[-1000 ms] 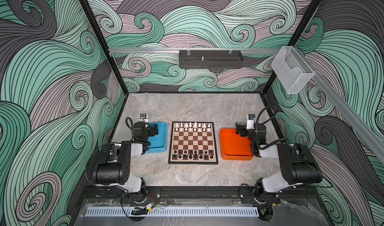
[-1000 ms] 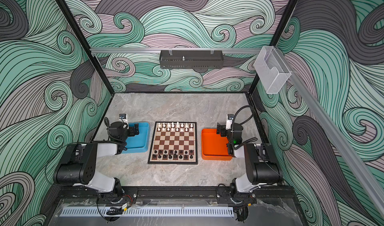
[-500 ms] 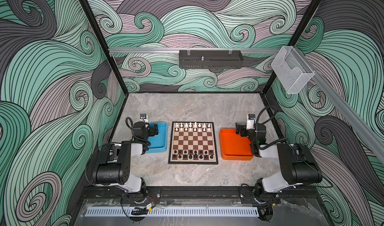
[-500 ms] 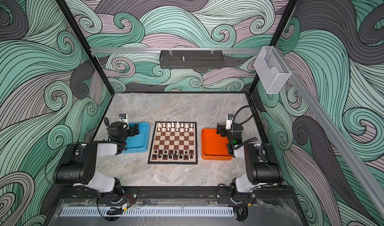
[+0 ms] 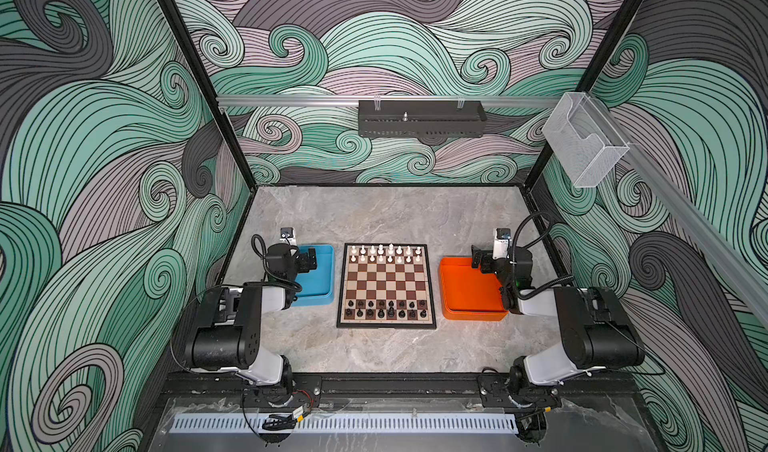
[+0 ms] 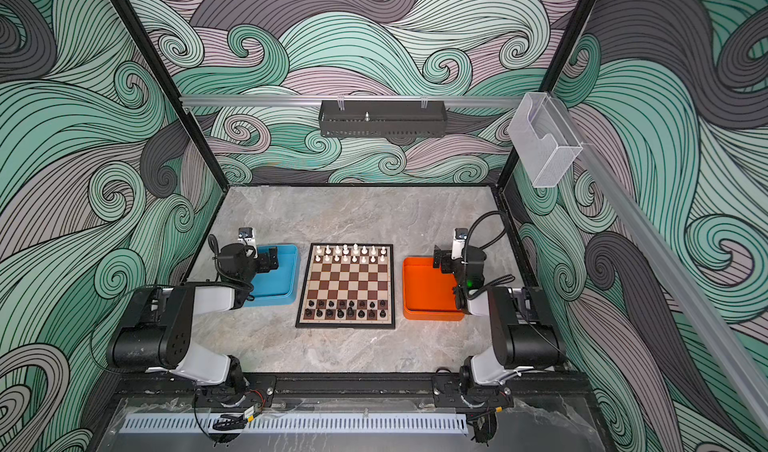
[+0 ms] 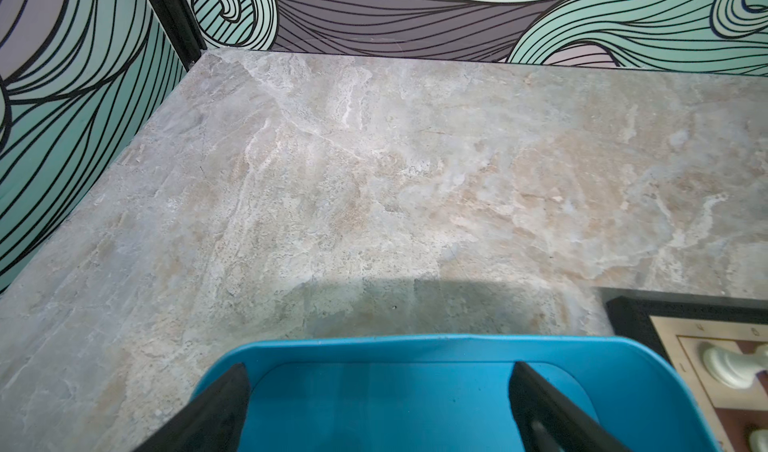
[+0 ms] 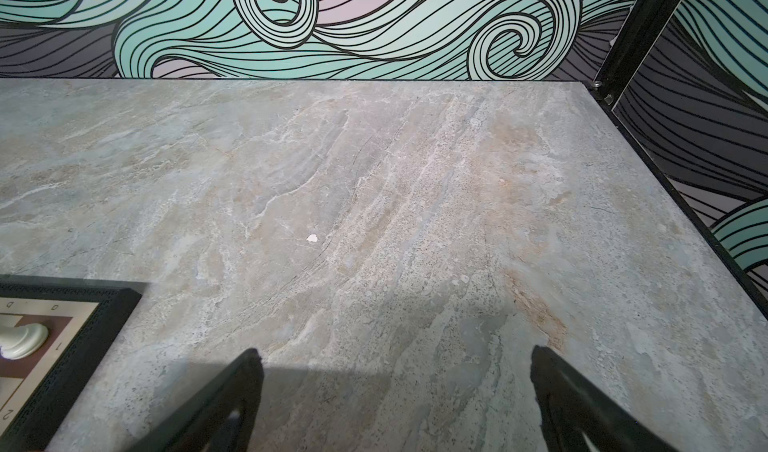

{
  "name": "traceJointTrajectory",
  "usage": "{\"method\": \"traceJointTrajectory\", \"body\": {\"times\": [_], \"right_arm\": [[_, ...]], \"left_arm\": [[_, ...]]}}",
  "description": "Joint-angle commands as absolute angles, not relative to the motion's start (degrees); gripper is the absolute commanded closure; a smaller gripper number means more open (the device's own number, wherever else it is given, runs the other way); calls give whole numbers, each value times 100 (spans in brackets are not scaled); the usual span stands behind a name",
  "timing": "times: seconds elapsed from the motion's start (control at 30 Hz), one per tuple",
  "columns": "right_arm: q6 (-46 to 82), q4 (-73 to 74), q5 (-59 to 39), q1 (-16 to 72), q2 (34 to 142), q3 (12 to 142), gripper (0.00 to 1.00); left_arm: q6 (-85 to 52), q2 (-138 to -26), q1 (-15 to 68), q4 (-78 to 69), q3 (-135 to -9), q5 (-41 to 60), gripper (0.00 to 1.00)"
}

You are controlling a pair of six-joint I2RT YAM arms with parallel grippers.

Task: Set up the chess pieces on the board

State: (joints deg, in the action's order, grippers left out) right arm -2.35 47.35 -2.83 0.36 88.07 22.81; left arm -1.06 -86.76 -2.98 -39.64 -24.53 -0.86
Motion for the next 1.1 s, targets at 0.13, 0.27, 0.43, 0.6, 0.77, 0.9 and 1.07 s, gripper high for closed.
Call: {"method": "traceJointTrajectory", "body": {"times": [0.13, 0.27, 0.43, 0.6, 0.77, 0.9, 1.07], "right_arm": [[-163, 5335, -242, 1, 8692, 1987, 1], [-152, 4737, -184, 5, 8812, 2374, 0], [-156, 5144, -281, -9, 8748, 2127, 0], [-157, 4749, -289, -18, 8817, 2370, 0], [-132, 4837, -292, -25, 8824, 2329, 0], [-132, 4844, -289, -27, 8816, 2329, 0], [-148, 4814, -299, -26, 8834, 2346, 0]], "left_arm": [[-132, -8676, -350, -4051, -2525, -49, 1], [-142, -8739, -380, -3818, -2691, 14, 1], [-114, -8604, -404, -4079, -2462, 106, 1], [-127, -8663, -411, -4076, -2499, 105, 2], [-122, -8728, -438, -3778, -2696, 185, 1], [-119, -8723, -439, -3792, -2694, 193, 1], [-123, -8727, -439, -3795, -2689, 193, 1]]}}
